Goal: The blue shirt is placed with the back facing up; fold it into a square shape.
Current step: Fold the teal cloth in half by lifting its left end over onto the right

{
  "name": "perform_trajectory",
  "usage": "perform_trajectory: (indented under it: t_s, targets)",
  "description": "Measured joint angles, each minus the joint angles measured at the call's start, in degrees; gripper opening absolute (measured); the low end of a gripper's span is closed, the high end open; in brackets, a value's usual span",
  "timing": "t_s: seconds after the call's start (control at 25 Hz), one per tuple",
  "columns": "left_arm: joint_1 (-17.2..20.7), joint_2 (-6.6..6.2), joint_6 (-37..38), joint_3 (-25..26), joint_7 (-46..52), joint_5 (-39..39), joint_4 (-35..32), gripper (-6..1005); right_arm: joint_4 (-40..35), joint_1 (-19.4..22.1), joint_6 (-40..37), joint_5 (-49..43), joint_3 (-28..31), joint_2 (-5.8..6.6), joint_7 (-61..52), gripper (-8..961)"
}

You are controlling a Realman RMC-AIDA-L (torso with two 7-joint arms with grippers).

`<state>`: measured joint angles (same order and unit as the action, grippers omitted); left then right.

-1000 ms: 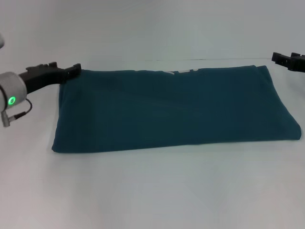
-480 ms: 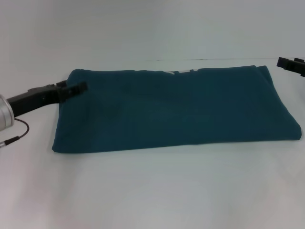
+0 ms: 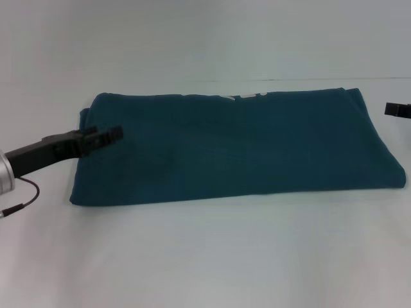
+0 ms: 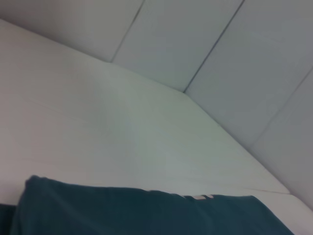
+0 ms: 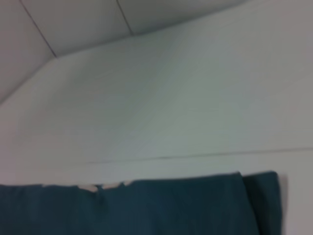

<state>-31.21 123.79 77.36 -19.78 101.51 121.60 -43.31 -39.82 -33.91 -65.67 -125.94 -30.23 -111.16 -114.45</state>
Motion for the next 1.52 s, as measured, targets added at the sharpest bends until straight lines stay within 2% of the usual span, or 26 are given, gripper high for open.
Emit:
perform_trajectory:
  t_s: [0.28, 0.56, 1.04, 1.52]
  targets:
    - [2.0, -0.14, 2.5, 0.1, 0.3, 0.0, 0.0, 789, -0.9, 2.0, -3.0, -0.3, 0.5, 0.52, -2.0, 650]
    - [3.5, -0.28, 2.7, 0.0, 0.8, 0.4, 0.0, 787, -0.7, 3.1, -3.4, -0.1, 1.6, 0.54, -2.7, 645]
    - [6.2, -0.85, 2.8, 0.0, 9.4, 4.7, -1.4, 786, -0.4, 2.4, -3.4, 0.0, 3.4, -0.03, -2.4, 644]
    - [7.6, -0.53, -0.9, 0.1, 10.8, 7.6, -1.2, 786, -0.3, 2.8, -3.0, 2.0, 3.6, -0.29, -2.2, 645]
